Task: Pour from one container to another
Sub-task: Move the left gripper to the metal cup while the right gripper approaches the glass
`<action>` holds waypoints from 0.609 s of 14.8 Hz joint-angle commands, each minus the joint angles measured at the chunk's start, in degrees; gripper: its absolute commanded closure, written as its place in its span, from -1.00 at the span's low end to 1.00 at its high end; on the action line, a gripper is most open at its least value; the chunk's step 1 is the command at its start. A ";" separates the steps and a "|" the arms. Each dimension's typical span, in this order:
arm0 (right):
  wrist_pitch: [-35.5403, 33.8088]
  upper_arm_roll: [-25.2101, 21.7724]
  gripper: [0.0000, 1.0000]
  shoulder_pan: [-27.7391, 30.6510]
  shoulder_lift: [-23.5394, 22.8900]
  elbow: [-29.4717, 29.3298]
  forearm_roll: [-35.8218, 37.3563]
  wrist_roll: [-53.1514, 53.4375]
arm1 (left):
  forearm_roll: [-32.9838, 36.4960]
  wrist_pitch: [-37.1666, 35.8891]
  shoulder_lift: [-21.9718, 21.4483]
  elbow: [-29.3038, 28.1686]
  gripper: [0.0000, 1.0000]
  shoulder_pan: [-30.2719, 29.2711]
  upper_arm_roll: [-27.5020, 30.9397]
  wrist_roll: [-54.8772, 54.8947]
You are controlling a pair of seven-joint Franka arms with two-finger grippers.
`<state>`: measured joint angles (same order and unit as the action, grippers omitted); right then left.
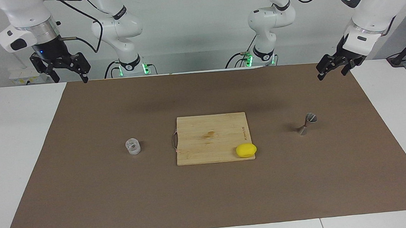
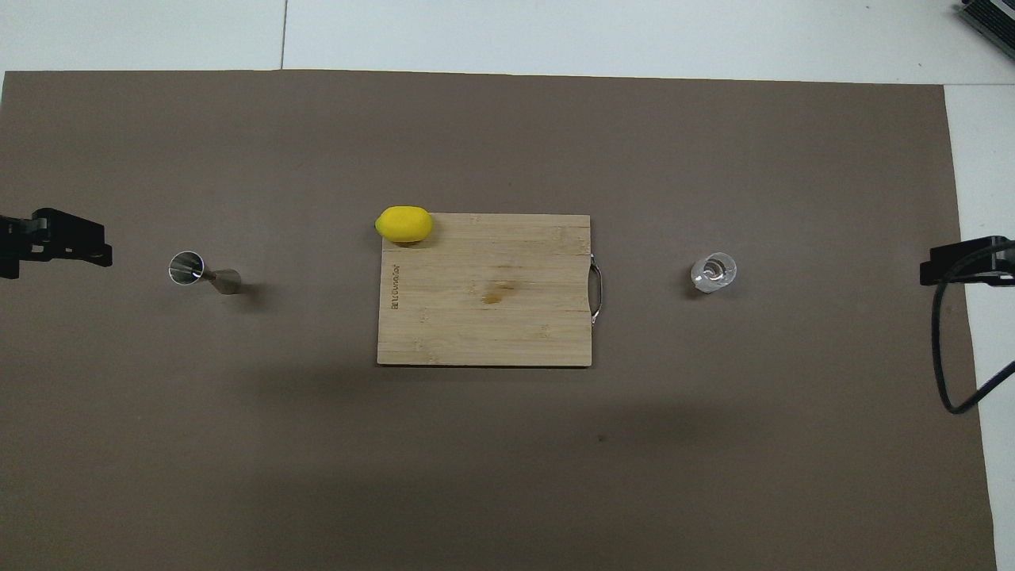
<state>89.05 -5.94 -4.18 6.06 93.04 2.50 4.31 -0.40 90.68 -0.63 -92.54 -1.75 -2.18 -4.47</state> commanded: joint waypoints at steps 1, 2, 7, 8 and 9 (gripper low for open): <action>0.07 0.40 -1.00 -0.21 0.79 0.56 -0.22 -0.79 | 1.01 1.43 -1.39 -1.85 -1.00 0.78 0.51 -0.97; -0.01 0.49 -1.00 -0.12 0.97 0.65 -0.22 -0.88 | 1.01 1.34 -1.48 -1.85 -1.00 0.78 0.51 -0.89; -0.45 0.49 -1.00 0.49 0.97 0.65 -0.48 -0.44 | 0.93 1.43 -1.48 -2.03 -1.00 0.26 0.43 -0.10; -0.63 0.23 -1.00 0.58 0.97 0.65 -0.57 -0.61 | 0.93 1.43 -1.57 -2.38 -1.00 0.26 0.43 -0.10; -0.71 0.06 -1.00 0.58 0.97 0.65 -0.83 -0.62 | 1.01 1.43 -1.92 -2.64 -1.00 0.34 0.43 -0.36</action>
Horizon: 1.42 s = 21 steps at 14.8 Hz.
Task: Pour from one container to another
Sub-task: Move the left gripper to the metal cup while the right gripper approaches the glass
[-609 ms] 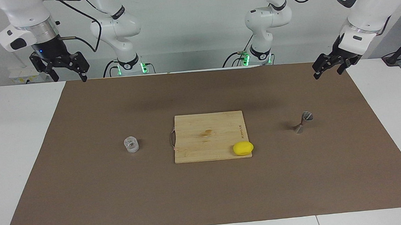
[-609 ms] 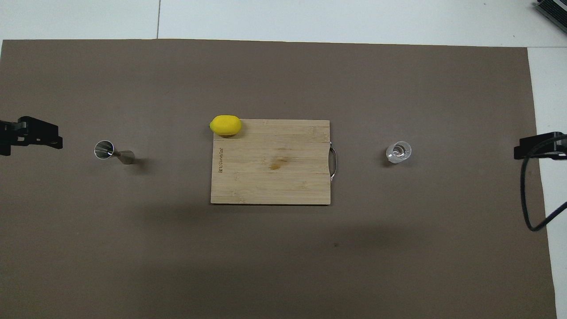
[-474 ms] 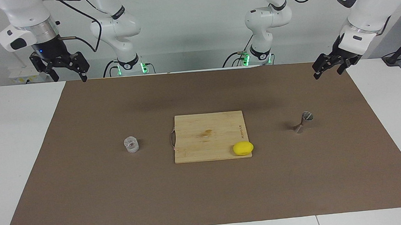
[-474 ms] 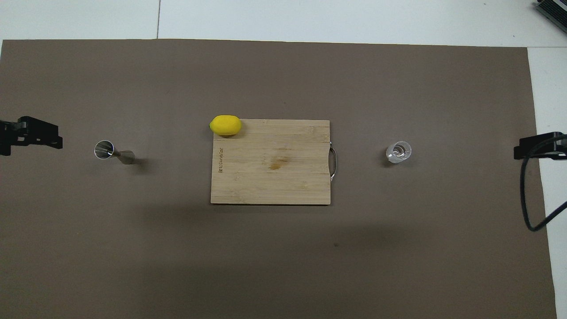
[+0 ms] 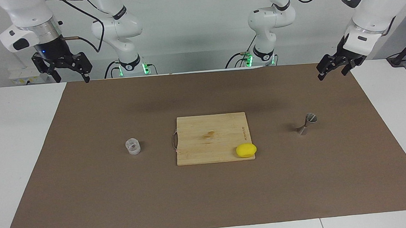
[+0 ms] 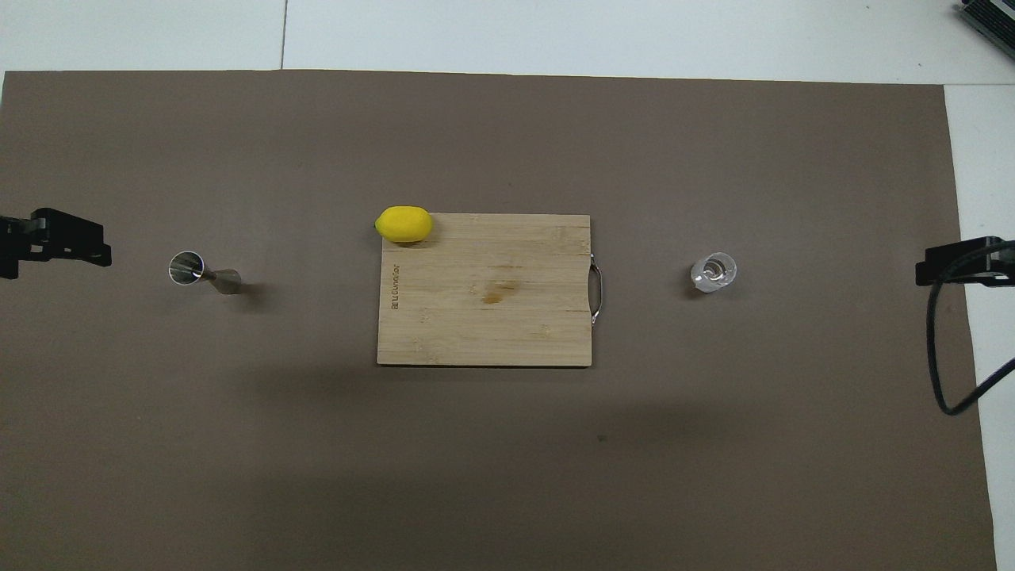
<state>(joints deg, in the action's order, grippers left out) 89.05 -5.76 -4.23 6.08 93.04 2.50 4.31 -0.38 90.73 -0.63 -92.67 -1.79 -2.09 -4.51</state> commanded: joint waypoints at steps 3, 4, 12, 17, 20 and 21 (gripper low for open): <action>-0.72 -0.22 -1.00 0.63 0.95 0.65 -0.83 -0.61 | 0.99 1.47 -1.92 -2.60 -1.00 0.56 0.33 -0.86; -0.72 -0.22 -1.00 0.63 0.95 0.65 -0.92 -0.62 | 0.99 1.56 -1.92 -2.60 -1.00 0.47 0.33 -0.86; -0.54 -0.13 -1.00 0.62 0.95 0.83 -1.10 -0.61 | 0.99 9.80 -4.46 -9.70 -1.00 0.29 0.24 -0.68; -0.45 -0.31 -1.00 1.07 1.74 2.23 -1.10 -0.88 | 0.99 17.72 -6.49 -16.40 -1.00 0.21 0.24 -0.86; 0.42 -0.40 -1.00 2.72 1.04 2.23 -1.79 -0.71 | 0.99 20.44 -5.96 -18.67 -1.00 0.21 0.24 -0.86; 0.51 -0.40 -1.00 4.04 0.86 2.23 -4.59 -0.53 | 0.99 22.02 -6.22 -20.69 -1.00 0.38 0.24 -0.68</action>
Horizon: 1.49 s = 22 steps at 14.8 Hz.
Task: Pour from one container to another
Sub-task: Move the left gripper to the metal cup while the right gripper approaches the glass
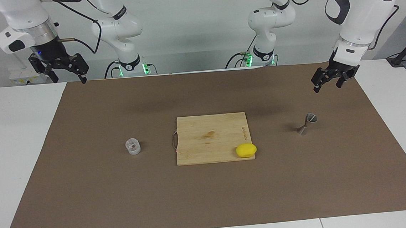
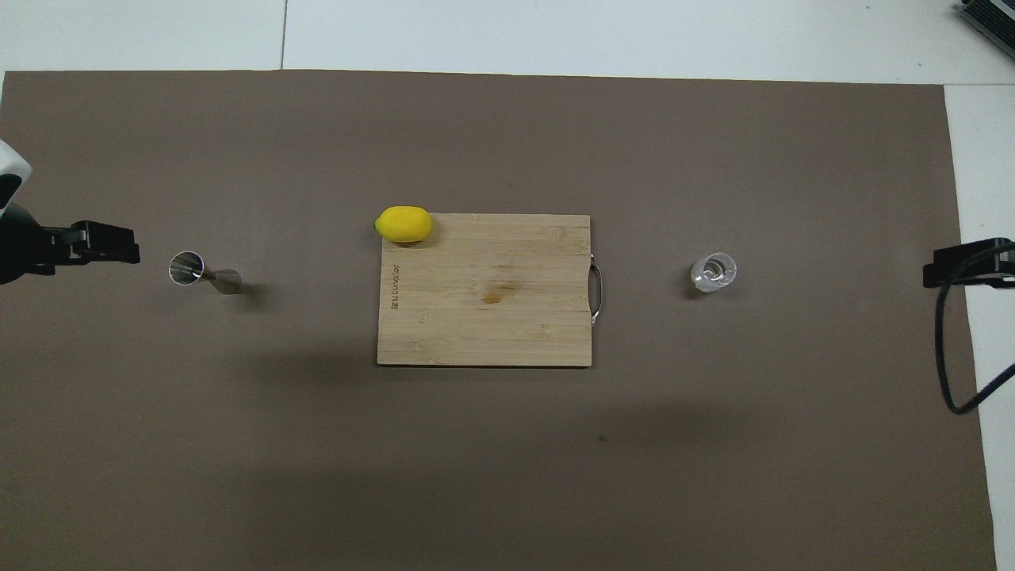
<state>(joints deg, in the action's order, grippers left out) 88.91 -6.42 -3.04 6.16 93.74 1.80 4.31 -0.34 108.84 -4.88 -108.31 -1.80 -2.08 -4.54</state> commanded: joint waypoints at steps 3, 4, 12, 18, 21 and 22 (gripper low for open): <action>0.82 0.18 -1.00 6.54 -1.93 2.06 -6.81 -0.27 | 0.96 7.26 -1.98 -8.84 -1.00 1.36 0.14 -0.30; 0.91 0.18 -1.00 7.33 -3.07 2.50 -6.81 -0.27 | 0.87 7.70 -1.81 -9.89 -1.00 1.89 0.05 -0.12; 1.88 0.27 -1.00 10.15 -17.31 3.03 -11.63 7.47 | 0.87 7.09 -0.92 -10.52 -1.00 5.67 -0.03 -0.65; 10.57 0.44 -1.00 12.53 -24.43 2.59 -26.47 25.62 | 0.87 7.70 -1.01 -10.78 -1.00 4.88 -0.03 0.67; 13.56 0.80 -1.00 13.05 -27.50 2.42 -34.38 37.06 | -0.53 5.24 -1.01 -10.08 -1.00 5.41 -0.12 1.63; 14.26 0.80 -1.00 13.06 -28.38 2.42 -36.76 40.39 | -3.24 4.89 -0.84 -9.99 -1.00 4.88 -0.04 4.68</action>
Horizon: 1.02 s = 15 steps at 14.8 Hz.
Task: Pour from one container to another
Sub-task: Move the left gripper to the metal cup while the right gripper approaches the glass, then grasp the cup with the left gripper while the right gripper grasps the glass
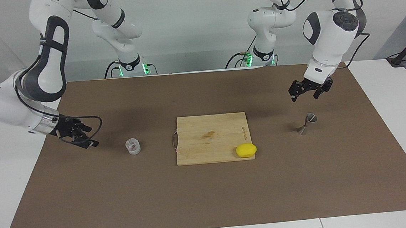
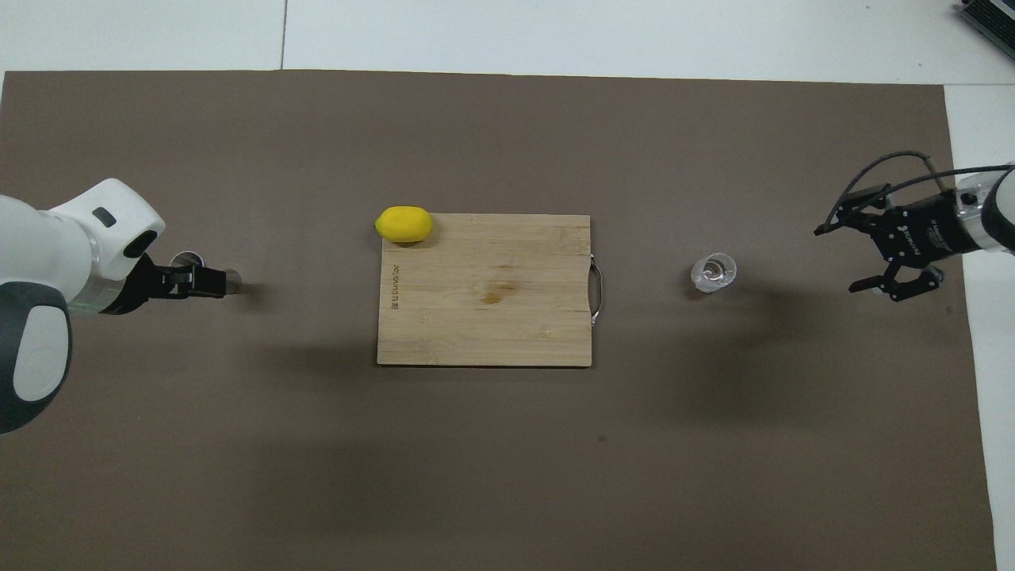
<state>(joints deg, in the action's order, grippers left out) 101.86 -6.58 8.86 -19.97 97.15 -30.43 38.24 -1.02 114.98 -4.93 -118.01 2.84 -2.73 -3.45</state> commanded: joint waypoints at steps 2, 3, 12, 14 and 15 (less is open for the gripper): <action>1.50 0.87 -1.00 1.34 -3.75 -0.82 -9.80 12.97 | -10.11 -1.25 0.53 1.19 -1.00 -3.07 1.24 14.90; 1.42 0.87 -1.00 1.86 -4.28 -0.56 -12.44 16.57 | -13.01 -1.42 2.19 2.86 -1.00 -5.62 1.24 21.92; 0.89 1.04 -1.00 2.74 -5.78 7.52 -24.76 17.32 | -37.43 -6.78 11.07 9.37 -1.00 -18.91 1.24 79.31; 0.97 1.22 -1.00 2.75 -7.18 8.14 -27.56 16.78 | -43.95 -12.02 14.67 11.74 -1.00 -21.28 1.24 87.88; 1.06 1.22 -1.00 2.57 -7.45 8.67 -29.23 16.78 | -47.55 -15.80 16.69 13.32 -1.00 -22.60 1.24 89.57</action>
<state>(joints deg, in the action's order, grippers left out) 102.77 -6.03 10.76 -26.65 104.50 -56.13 56.84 -42.95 105.78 6.76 -109.53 -17.06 -0.98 79.84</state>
